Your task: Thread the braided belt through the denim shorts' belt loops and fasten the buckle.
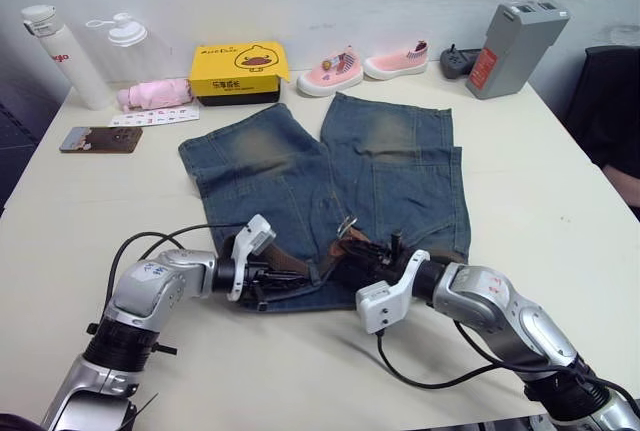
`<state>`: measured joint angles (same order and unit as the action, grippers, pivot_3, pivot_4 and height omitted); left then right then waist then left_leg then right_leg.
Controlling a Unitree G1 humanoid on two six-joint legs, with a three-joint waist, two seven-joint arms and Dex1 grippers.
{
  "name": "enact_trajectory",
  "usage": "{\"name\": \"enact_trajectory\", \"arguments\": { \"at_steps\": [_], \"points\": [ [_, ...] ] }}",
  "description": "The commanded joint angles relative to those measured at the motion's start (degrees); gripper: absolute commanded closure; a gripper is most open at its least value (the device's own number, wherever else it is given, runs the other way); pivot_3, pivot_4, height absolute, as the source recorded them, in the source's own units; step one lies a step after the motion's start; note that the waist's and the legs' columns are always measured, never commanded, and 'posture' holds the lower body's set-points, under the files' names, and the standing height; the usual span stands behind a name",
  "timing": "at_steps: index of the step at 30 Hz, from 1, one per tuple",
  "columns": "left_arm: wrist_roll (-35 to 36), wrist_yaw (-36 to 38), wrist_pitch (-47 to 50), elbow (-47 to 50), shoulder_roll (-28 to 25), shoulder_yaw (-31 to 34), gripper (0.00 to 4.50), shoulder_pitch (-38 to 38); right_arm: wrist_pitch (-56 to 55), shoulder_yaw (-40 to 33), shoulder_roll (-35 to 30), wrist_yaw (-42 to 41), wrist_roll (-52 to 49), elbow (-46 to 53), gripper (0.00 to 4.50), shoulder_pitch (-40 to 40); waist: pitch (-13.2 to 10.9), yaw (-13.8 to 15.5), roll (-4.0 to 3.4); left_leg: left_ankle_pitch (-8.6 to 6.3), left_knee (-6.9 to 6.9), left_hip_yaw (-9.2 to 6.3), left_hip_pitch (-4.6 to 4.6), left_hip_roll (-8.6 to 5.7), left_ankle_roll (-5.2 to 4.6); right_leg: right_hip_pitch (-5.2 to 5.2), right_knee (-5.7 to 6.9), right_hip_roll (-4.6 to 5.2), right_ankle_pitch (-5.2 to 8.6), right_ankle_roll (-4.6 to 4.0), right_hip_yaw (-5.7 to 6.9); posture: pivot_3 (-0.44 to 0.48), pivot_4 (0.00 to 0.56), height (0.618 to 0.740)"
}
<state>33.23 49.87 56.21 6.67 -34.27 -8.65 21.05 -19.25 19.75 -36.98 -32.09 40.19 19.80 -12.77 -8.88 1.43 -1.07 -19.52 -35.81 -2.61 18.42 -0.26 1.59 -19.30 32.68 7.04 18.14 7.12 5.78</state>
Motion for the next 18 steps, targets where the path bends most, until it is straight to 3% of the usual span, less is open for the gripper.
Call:
{"name": "enact_trajectory", "arguments": {
  "at_steps": [1,5,7,10,18],
  "points": [
    [0.85,0.33,0.39,2.39,0.24,0.23,4.50,-0.67,-0.10,-0.97,-0.04,-1.48,-3.03,2.81,4.45,0.82,0.00,-0.01,0.00,0.00,-0.02,0.00,0.00,0.01,0.00,0.00,0.00,-0.02,0.00,0.00,0.00,0.000,0.150,0.712],
    [0.85,0.35,0.53,2.56,0.16,0.43,4.50,-0.90,1.99,-1.87,-0.24,-3.81,-6.04,4.01,4.45,2.84,0.01,0.01,-0.01,0.00,-0.05,0.00,0.00,0.04,0.00,0.01,0.02,-0.07,0.01,-0.02,-0.04,0.000,0.150,0.712],
    [0.86,0.74,0.35,2.67,-0.32,0.66,4.50,-1.40,2.89,-2.59,-0.07,-4.18,-7.15,5.20,3.44,4.05,0.01,0.01,0.00,0.00,-0.07,0.00,0.00,0.05,0.00,0.01,0.03,-0.07,0.02,-0.04,-0.04,0.000,0.150,0.712],
    [0.63,1.89,-0.24,3.03,-1.52,0.60,4.50,-2.09,3.62,-2.93,-0.37,-4.62,-6.55,6.26,2.34,5.44,0.01,-0.01,0.00,-0.01,-0.08,0.01,0.00,0.05,-0.01,0.01,0.04,-0.07,0.02,-0.04,-0.06,0.000,0.150,0.712],
    [-0.66,4.48,-2.87,2.05,-3.35,-0.27,4.50,-1.73,4.40,-5.81,-1.33,-4.66,-7.95,8.81,2.34,6.73,0.01,-0.06,-0.01,-0.01,-0.08,0.01,-0.01,0.08,0.00,-0.01,0.08,-0.15,0.04,-0.08,-0.13,0.000,0.150,0.712]
  ]
}}
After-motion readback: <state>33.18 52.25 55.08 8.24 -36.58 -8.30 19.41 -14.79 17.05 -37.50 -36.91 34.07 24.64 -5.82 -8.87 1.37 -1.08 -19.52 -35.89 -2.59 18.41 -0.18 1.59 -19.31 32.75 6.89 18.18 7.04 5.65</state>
